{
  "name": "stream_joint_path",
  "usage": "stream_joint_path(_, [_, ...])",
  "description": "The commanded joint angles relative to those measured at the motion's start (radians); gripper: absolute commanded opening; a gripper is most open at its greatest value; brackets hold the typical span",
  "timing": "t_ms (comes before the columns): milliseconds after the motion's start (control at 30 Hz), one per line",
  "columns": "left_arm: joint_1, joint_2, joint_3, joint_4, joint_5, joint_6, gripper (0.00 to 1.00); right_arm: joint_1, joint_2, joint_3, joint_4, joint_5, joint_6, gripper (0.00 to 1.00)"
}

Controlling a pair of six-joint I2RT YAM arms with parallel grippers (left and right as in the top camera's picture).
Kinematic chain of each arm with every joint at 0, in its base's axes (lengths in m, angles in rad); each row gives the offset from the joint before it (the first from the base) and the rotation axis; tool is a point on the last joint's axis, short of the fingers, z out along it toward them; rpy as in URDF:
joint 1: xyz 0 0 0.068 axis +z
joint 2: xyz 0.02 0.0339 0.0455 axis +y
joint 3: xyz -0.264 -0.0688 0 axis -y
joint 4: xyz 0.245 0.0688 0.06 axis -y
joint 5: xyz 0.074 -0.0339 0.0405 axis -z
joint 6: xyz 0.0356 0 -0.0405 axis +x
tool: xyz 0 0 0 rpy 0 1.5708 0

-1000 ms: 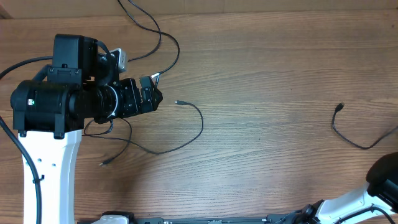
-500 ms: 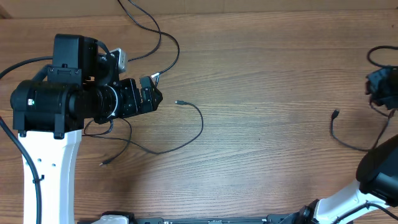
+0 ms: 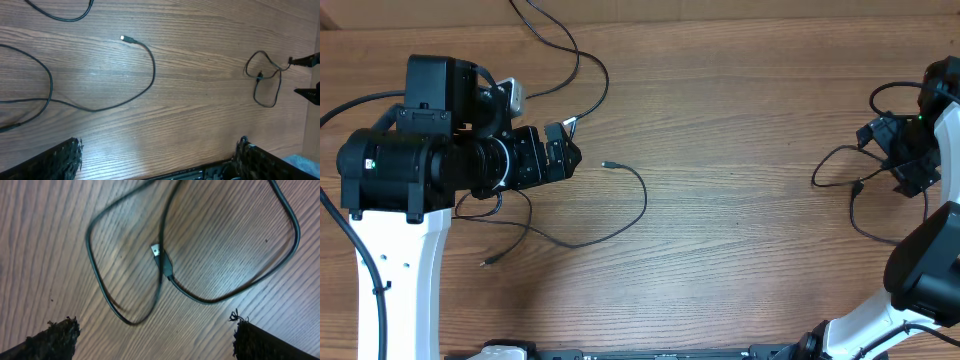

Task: Untangle cables

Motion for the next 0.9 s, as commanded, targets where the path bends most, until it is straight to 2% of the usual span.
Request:
stream_joint_path(0, [-0.005,-0.002,0.014,0.000,-0.006,0.012,1.00,0.004,-0.002,-0.003,-0.008,-0.012,-0.001,1.00])
stream_joint_path(233, [-0.005,-0.002,0.014,-0.001,-0.006,0.012,1.00,-0.063,-0.002,0.057,-0.076,-0.016,-0.001,1.00])
stream_joint_path(500, [-0.005,-0.002,0.014,-0.002,-0.007,0.013,1.00,-0.248,-0.002,0.050,-0.069,-0.062,0.002,1.00])
stream_joint_path(867, [-0.005,-0.002,0.014,0.000,-0.008,0.013,1.00,-0.311,-0.002,-0.211,0.111,-0.079,0.021,1.00])
